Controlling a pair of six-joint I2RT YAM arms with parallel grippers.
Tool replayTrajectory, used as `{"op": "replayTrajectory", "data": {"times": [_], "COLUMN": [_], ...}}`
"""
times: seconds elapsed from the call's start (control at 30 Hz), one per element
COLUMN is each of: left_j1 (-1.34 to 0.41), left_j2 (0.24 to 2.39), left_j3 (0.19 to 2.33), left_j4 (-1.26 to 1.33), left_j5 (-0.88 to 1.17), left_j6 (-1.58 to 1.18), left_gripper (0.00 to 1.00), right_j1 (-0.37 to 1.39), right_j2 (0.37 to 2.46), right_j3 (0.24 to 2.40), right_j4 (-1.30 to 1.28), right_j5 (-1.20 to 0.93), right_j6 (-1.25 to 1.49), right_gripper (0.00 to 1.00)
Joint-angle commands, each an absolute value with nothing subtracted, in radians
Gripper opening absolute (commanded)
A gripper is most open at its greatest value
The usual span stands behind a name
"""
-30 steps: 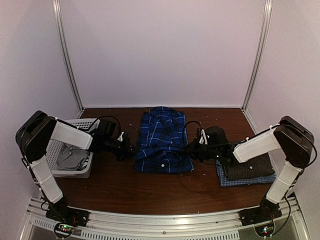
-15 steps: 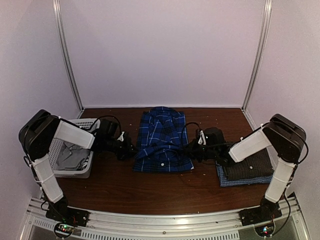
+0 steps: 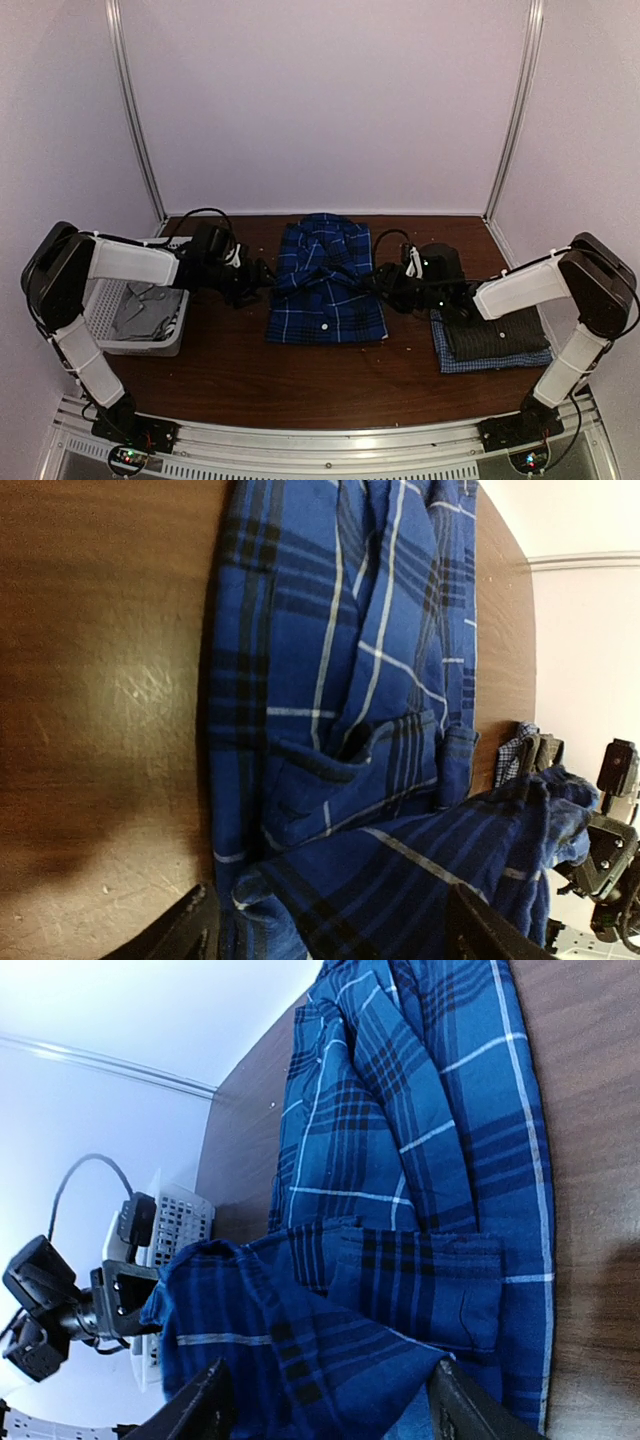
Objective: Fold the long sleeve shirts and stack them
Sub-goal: Fold the rectangle-folded shirt at the center of the board, then smooth out the 2/3-rectangle-folded shirt at the center of the board.
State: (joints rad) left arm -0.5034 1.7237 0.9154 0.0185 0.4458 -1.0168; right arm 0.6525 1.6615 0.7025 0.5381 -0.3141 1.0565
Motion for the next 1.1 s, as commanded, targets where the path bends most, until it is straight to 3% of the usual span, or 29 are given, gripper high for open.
{"op": "replayTrajectory", "data": {"times": [0.0,0.17,0.4,0.5,0.7,0.77,0.87,1.07], "left_j1": [-0.494,-0.494,-0.495,-0.508,-0.574,-0.588,-0.61,-0.62], "left_j2": [1.654,1.621,1.577,1.563,1.611,1.647,1.711,1.85], "left_j3": [0.97,1.006,1.011,1.003,1.01,1.014,1.053,1.147], "left_j4": [-0.067,-0.132,-0.158,-0.16,-0.143,-0.123,-0.117,-0.124], "left_j5": [0.338,0.267,0.223,0.234,0.275,0.304,0.323,0.358], "left_j6": [-0.919,-0.858,-0.824,-0.811,-0.814,-0.822,-0.81,-0.785], "left_gripper": [0.82,0.87,0.85,0.75,0.32,0.23,0.15,0.06], "right_j1": [0.645,0.666,0.728,0.773,0.802,0.811,0.815,0.815], "right_j2": [1.589,1.531,1.496,1.542,1.694,1.759,1.839,1.973], "right_j3": [0.726,0.768,0.814,0.86,0.98,1.037,1.104,1.238], "right_j4": [0.435,0.298,0.198,0.151,0.137,0.111,0.08,0.008], "right_j5": [-0.244,-0.176,-0.117,-0.11,-0.188,-0.205,-0.221,-0.214], "right_j6": [0.971,0.892,0.817,0.777,0.738,0.72,0.708,0.69], "right_gripper": [0.72,0.8,0.8,0.74,0.4,0.31,0.24,0.18]}}
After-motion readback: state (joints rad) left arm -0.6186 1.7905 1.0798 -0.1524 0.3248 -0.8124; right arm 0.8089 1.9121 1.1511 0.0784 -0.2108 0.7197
